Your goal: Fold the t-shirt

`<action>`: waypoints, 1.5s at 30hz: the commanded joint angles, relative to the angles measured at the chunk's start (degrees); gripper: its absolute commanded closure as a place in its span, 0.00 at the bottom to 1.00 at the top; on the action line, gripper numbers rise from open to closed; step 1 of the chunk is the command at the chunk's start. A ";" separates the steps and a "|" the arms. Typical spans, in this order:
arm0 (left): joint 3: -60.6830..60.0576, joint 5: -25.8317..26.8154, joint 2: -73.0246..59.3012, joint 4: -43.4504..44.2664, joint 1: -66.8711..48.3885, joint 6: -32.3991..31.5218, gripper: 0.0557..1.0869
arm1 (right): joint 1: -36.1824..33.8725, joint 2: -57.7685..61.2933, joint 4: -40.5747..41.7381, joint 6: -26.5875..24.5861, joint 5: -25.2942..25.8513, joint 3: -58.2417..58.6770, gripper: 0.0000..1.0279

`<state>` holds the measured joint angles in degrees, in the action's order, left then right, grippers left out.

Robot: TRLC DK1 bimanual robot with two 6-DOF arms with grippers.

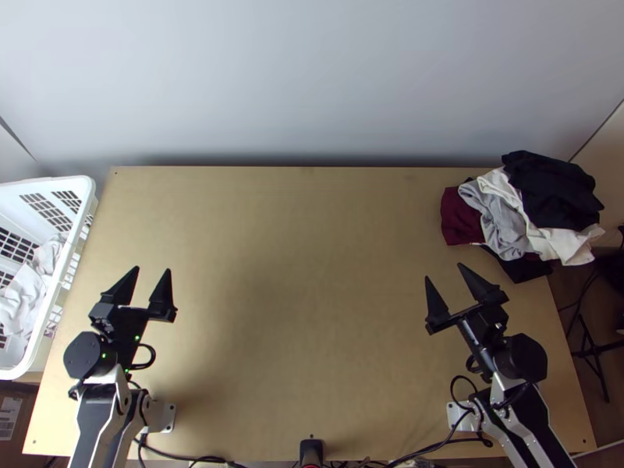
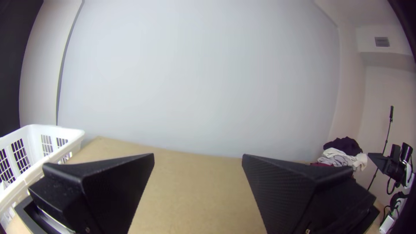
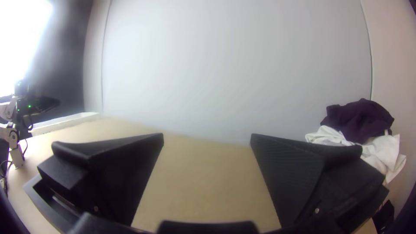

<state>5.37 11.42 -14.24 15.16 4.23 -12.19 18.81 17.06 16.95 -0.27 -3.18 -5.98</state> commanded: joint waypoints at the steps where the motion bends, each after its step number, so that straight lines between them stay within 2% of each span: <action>1: -0.88 -0.43 13.54 -8.74 0.08 -0.38 0.04 | -1.23 -6.42 -3.33 0.36 1.07 0.44 0.09; 6: -0.88 -0.43 14.06 -10.24 0.08 -0.91 0.04 | -5.62 -11.70 -2.71 2.91 2.13 0.44 0.09; 10: -0.88 -0.43 14.24 -10.15 0.08 -1.26 0.04 | -8.61 -14.33 -2.18 3.00 3.27 0.44 0.09; 12: -0.88 -0.43 14.24 -10.24 0.08 -1.17 0.04 | -9.93 -15.39 -2.18 3.09 3.36 0.35 0.04; 16: -0.88 -0.52 14.33 -10.50 0.25 -1.26 0.04 | -12.13 -17.32 -6.14 4.40 3.36 0.35 0.04; 21: -0.88 -0.43 14.42 -11.38 0.34 -1.70 0.04 | -12.13 -17.41 -11.33 4.23 3.44 0.35 0.04; 23: -0.88 -0.43 14.42 -13.05 0.34 -4.69 0.04 | -11.43 -17.41 -17.04 3.17 3.44 0.26 0.04; 25: -0.80 -0.43 14.42 -16.04 0.25 -8.38 0.04 | -11.25 -17.41 -18.36 2.12 3.44 0.35 0.04; 27: -0.88 -0.43 14.42 -18.41 0.25 -8.12 0.04 | -10.81 -17.41 -19.32 2.38 3.44 0.26 0.04; 32: -0.88 -0.52 14.42 -25.09 1.40 -7.50 0.04 | -10.81 -17.24 -30.05 0.62 3.53 0.53 0.04; 39: -0.97 -1.05 14.33 -25.70 5.53 -7.41 0.04 | -12.04 -17.15 -30.13 0.89 3.53 0.62 0.04; 45: -0.97 -3.60 14.33 -26.14 7.64 -7.41 0.04 | -11.95 -17.15 -30.13 0.89 3.53 0.62 0.04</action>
<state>4.56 9.76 0.14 -9.52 9.74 -19.55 7.03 -0.10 -12.19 0.75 0.45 -5.39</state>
